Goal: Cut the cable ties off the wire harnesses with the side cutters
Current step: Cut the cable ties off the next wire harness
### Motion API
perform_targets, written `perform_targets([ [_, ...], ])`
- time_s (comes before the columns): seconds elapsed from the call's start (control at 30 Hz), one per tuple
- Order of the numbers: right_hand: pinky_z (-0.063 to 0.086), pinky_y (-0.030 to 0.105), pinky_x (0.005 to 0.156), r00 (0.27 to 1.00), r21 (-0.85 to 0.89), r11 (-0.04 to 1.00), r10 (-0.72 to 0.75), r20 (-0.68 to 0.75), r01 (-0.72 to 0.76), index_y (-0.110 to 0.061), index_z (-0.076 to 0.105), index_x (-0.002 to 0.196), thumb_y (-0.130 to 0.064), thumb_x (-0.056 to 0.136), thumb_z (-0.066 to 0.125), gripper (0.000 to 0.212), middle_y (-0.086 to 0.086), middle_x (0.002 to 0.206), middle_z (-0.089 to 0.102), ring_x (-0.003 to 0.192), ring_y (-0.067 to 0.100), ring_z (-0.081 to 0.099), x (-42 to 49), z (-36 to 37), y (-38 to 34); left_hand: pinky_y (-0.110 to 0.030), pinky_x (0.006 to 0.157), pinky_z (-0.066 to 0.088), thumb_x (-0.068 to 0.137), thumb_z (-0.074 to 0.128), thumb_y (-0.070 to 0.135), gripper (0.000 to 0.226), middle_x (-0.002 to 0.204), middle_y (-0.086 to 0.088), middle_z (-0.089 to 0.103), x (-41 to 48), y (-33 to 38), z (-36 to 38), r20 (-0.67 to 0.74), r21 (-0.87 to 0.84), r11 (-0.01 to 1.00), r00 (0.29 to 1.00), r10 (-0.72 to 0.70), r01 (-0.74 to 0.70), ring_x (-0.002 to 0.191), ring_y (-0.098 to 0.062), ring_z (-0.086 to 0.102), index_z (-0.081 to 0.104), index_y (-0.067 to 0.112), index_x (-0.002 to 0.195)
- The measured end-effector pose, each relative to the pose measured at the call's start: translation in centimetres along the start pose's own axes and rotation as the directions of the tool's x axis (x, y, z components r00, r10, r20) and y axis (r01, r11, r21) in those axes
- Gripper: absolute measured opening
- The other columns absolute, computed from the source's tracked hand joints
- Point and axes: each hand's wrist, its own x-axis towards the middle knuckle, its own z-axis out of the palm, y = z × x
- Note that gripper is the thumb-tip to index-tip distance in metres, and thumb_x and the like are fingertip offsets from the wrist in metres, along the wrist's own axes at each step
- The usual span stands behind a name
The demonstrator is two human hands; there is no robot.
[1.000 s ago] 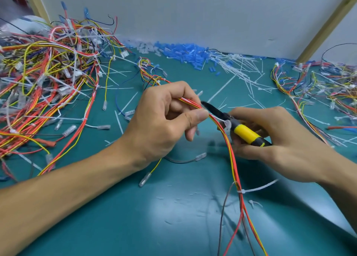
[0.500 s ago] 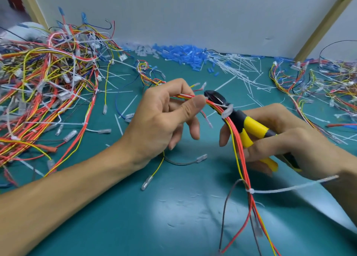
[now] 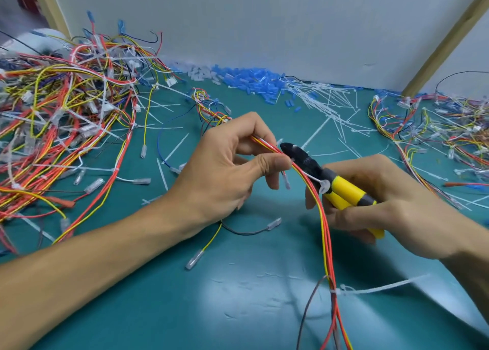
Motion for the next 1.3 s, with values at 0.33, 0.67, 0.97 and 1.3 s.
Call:
perform_targets([
  [0.33,0.044,0.027,0.048,0.998,0.054,0.998,-0.022,-0.058,0.025,-0.004,0.062,0.087,-0.006,0.071,0.066,0.016,0.015,0.068,0.052,0.051,0.023,0.049,0.3,1.4,-0.2,-0.017,0.033,0.024,0.086,0.072,0.033,0.030,0.064,-0.008,0.069,0.0,-0.1,0.0,-0.020,0.016,1.000,1.000,0.023,-0.023,0.028,-0.018,0.031,0.052,0.011,0.087],
  [0.67,0.037,0.033,0.050,0.988,-0.047,0.998,-0.053,-0.144,0.046,-0.020,0.056,0.072,-0.006,0.067,0.069,0.020,0.000,0.062,0.047,0.054,0.019,0.041,0.5,1.6,0.4,-0.016,0.036,0.028,0.094,0.062,0.040,0.031,0.067,-0.010,0.068,0.2,-0.7,0.1,0.082,0.060,0.998,0.996,-0.021,0.016,0.028,-0.023,0.038,0.055,0.010,0.091],
  [0.97,0.039,0.045,0.055,0.938,-0.283,0.959,-0.098,-0.331,0.000,-0.012,0.055,0.077,-0.014,0.063,0.071,0.022,0.013,0.069,0.048,0.065,0.034,0.039,1.2,2.6,1.8,-0.027,0.046,0.050,0.070,0.080,0.018,0.059,0.084,-0.017,0.073,0.3,0.1,0.0,-0.073,-0.161,0.974,0.983,-0.169,0.156,0.063,-0.027,0.072,0.048,0.006,0.118],
  [1.3,0.034,0.036,0.051,0.934,-0.289,0.957,-0.124,-0.334,0.024,-0.014,0.065,0.081,-0.012,0.063,0.068,0.018,0.008,0.063,0.049,0.058,0.027,0.039,1.2,2.6,1.4,-0.024,0.059,0.056,0.071,0.072,0.001,0.048,0.080,-0.020,0.069,0.3,0.5,0.2,-0.010,-0.379,0.900,0.971,-0.239,0.218,0.061,-0.023,0.070,0.052,0.002,0.115],
])
